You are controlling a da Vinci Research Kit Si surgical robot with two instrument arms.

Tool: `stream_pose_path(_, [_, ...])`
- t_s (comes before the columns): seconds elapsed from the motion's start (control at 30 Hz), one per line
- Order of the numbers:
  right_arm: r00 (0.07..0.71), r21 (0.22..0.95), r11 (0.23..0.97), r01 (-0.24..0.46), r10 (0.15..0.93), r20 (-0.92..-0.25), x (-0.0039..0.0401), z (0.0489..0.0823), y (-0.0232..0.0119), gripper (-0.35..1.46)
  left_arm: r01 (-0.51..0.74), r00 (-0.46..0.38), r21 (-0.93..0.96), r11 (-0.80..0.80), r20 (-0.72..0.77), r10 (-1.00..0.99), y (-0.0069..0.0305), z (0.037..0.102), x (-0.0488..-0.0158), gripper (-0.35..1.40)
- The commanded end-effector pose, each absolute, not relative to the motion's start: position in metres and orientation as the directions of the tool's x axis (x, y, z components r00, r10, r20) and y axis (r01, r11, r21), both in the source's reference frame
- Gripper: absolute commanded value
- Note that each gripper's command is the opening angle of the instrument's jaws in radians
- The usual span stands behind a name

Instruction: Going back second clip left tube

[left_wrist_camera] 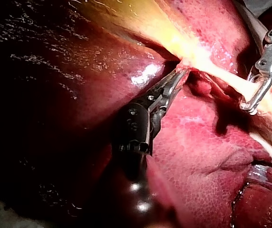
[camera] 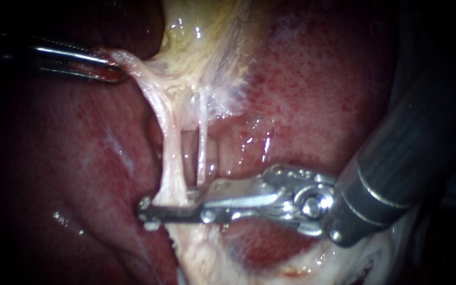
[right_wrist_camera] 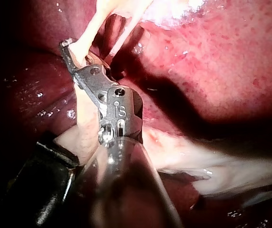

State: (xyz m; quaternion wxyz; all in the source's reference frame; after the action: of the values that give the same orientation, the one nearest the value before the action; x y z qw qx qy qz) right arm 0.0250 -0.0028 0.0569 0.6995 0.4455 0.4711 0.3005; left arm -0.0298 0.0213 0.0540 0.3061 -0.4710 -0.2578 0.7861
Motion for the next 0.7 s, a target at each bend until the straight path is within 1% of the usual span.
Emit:
stream_pose_path(0.03, [0.373, 0.882, 0.47, 0.019, 0.815, -0.443, 0.0251, 0.0574, -0.0028, 0.13, -0.238, -0.369, -0.694, -0.68, -0.583, 0.724, 0.0213, 0.054, -0.0298, -0.35])
stream_pose_path(0.07, [0.37, 0.876, 0.482, 0.018, 0.811, -0.454, 0.0253, 0.0575, -0.0027, 0.24, -0.238, -0.369, -0.694, -0.68, -0.583, 0.724, 0.0213, 0.054, -0.0298, -0.35])
stream_pose_path(0.1, [0.36, 0.867, 0.499, 0.003, 0.808, -0.466, 0.0256, 0.0579, -0.0027, 0.41, -0.238, -0.369, -0.694, -0.68, -0.583, 0.724, 0.0213, 0.054, -0.0298, -0.35])
stream_pose_path(0.17, [0.347, 0.844, 0.536, -0.01, 0.794, -0.499, 0.0258, 0.0585, -0.0025, 0.47, -0.238, -0.369, -0.694, -0.68, -0.583, 0.724, 0.0213, 0.054, -0.0298, -0.35])
stream_pose_path(0.2, [0.342, 0.829, 0.558, -0.015, 0.782, -0.52, 0.0257, 0.0591, -0.0023, 0.48, -0.238, -0.369, -0.694, -0.68, -0.583, 0.724, 0.0213, 0.054, -0.0298, -0.35])
stream_pose_path(0.37, [0.334, 0.779, 0.626, -0.026, 0.74, -0.584, 0.0241, 0.0612, -0.0015, 0.5, -0.238, -0.369, -0.694, -0.68, -0.583, 0.724, 0.0213, 0.0539, -0.0297, -0.35])
stream_pose_path(0.47, [0.339, 0.729, 0.684, -0.021, 0.691, -0.639, 0.0225, 0.0619, -0.001, 0.5, -0.237, -0.369, -0.694, -0.68, -0.583, 0.724, 0.0213, 0.0539, -0.0296, -0.35])
stream_pose_path(0.57, [0.34, 0.68, 0.733, 0.001, 0.639, -0.69, 0.0206, 0.0616, -0.0007, 0.5, -0.237, -0.369, -0.694, -0.68, -0.583, 0.724, 0.0213, 0.0539, -0.0296, -0.35])
stream_pose_path(0.7, [0.337, 0.618, 0.785, 0.025, 0.576, -0.745, 0.018, 0.06, -0.0004, 0.5, -0.236, -0.37, -0.694, -0.68, -0.583, 0.723, 0.0213, 0.0539, -0.0295, -0.35])
